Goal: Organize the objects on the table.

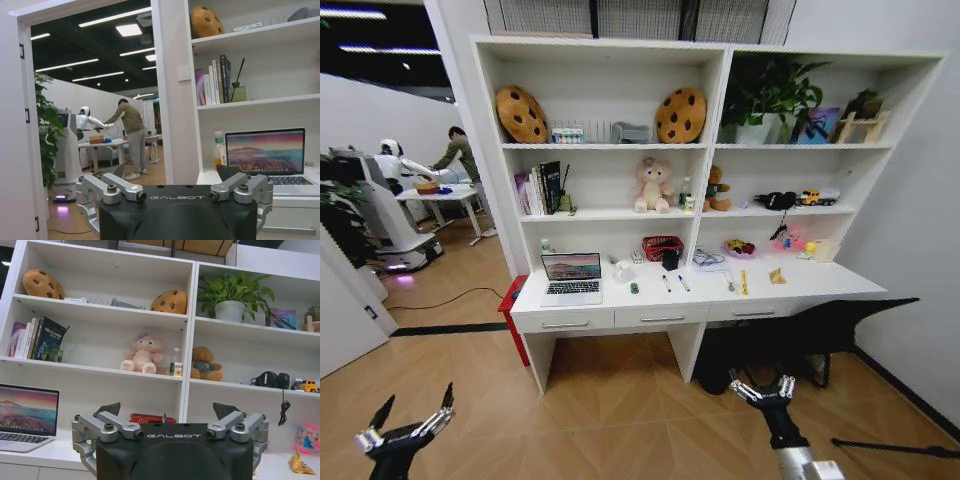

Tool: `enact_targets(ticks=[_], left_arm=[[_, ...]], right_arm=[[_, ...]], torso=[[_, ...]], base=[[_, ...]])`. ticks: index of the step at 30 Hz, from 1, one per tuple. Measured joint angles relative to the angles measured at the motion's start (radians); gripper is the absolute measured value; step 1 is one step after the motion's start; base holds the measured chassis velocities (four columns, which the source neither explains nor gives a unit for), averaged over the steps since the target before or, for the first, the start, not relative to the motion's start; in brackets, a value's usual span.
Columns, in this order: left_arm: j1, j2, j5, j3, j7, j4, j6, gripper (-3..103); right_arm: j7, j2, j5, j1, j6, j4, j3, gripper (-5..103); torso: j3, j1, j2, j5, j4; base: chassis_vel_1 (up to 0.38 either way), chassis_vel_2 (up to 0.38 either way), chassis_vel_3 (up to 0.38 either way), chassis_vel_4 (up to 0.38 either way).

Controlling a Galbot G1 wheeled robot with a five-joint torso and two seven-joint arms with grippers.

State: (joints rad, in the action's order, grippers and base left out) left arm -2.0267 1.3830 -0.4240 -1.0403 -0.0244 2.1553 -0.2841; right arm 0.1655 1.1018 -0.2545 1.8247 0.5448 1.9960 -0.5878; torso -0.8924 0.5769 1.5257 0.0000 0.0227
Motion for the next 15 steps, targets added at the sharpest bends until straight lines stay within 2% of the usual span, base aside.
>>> enact_targets(ticks=[15], left_arm=[[0.005,0.012,-0.005,0.000,-0.001,0.003,0.001,100]], right_arm=[[-0.004,0.022,0.028,-0.005,0.017,-0.022,0.004,100]], torso=[[0.000,0.000,0.000,0.0000,-0.0001]], base=[[0.000,0.000,0.000,0.000]])
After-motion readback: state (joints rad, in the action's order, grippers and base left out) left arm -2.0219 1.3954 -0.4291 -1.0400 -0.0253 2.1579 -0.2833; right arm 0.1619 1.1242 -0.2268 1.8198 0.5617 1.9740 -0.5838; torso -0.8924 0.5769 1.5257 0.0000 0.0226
